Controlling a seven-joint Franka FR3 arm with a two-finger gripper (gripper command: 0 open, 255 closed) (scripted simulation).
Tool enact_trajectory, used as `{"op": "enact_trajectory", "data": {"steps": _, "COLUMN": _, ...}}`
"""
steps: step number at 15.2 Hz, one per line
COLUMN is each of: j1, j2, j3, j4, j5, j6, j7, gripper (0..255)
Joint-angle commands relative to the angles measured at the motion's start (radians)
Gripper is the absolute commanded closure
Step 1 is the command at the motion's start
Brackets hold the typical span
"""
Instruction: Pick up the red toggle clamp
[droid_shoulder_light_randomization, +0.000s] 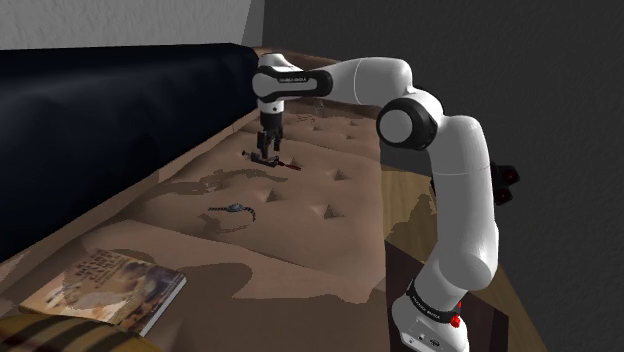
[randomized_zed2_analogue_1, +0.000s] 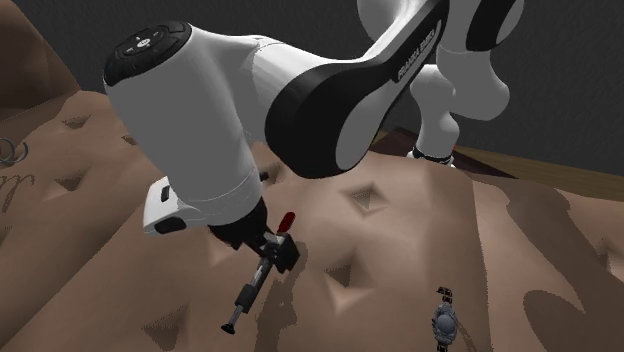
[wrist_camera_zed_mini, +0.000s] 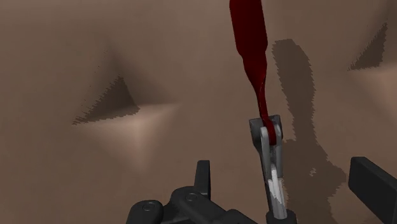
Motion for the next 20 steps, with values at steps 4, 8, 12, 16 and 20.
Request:
{"op": "enact_trajectory", "data": {"steps": 4, "j1": 0.001, "j2": 0.009, "j3": 0.001, "j4": -0.049, "j5": 0.001, "j6": 0.058, "j7": 0.0, "gripper": 0}}
{"op": "enact_trajectory", "data": {"steps": 8, "j1": 0.001, "j2": 0.008, "j3": 0.001, "j4": -0.05, "j5": 0.001, "j6": 0.059, "j7": 0.0, "gripper": 255}}
{"op": "enact_trajectory", "data": {"steps": 12, "j1": 0.001, "j2": 0.008, "j3": 0.001, "j4": -0.051, "j5": 0.001, "j6": 0.059, "j7": 0.0, "gripper": 255}}
{"op": "enact_trajectory", "data": {"steps": 16, "j1": 0.001, "j2": 0.007, "j3": 0.001, "j4": -0.039, "j5": 0.001, "j6": 0.046, "j7": 0.0, "gripper": 255}}
{"op": "enact_trajectory", "data": {"steps": 20, "j1": 0.0, "j2": 0.0, "j3": 0.0, "j4": 0.004, "j5": 0.0, "j6": -0.004, "j7": 0.0, "gripper": 255}}
